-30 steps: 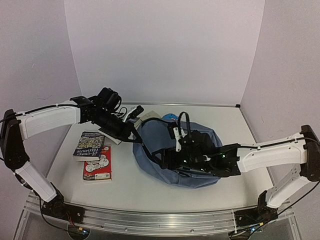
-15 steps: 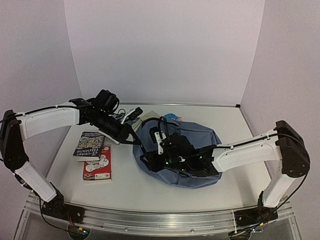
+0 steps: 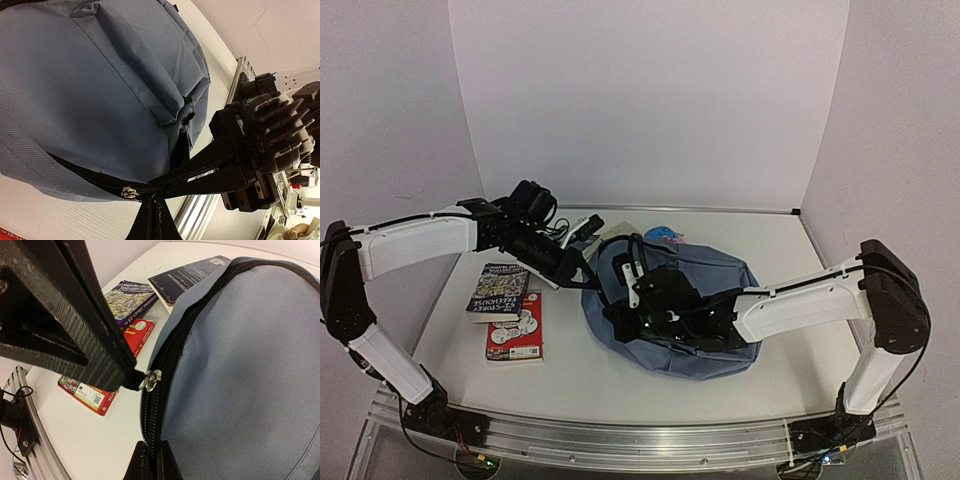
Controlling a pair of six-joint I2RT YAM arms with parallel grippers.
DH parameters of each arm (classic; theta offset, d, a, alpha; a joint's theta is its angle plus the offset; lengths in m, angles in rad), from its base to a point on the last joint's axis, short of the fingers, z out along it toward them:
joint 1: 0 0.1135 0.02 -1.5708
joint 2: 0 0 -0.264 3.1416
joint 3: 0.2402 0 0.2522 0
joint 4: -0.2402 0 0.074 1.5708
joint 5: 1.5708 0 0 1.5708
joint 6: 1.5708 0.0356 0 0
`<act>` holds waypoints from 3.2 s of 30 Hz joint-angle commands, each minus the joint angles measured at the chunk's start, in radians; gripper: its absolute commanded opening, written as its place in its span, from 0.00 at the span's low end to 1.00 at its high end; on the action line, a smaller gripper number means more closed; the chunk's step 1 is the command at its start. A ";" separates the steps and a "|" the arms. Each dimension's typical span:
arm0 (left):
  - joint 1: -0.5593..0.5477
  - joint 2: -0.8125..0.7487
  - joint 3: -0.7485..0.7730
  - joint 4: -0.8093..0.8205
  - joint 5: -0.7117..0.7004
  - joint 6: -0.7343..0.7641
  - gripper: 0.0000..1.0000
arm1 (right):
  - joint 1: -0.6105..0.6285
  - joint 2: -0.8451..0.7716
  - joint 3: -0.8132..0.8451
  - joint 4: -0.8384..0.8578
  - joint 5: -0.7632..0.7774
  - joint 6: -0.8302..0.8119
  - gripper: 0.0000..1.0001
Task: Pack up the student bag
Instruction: Unzip the student bag at the center of the board.
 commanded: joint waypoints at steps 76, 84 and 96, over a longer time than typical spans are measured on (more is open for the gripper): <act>0.128 0.088 0.000 0.100 0.260 -0.006 0.35 | -0.017 -0.205 -0.038 -0.135 0.047 0.142 0.59; 0.129 -0.010 -0.004 0.084 0.323 0.018 0.61 | -0.039 -0.206 -0.049 -0.120 0.064 0.180 0.60; 0.174 -0.005 0.008 -0.095 -0.171 -0.082 0.74 | -0.058 -0.012 0.143 -0.177 -0.075 0.093 0.58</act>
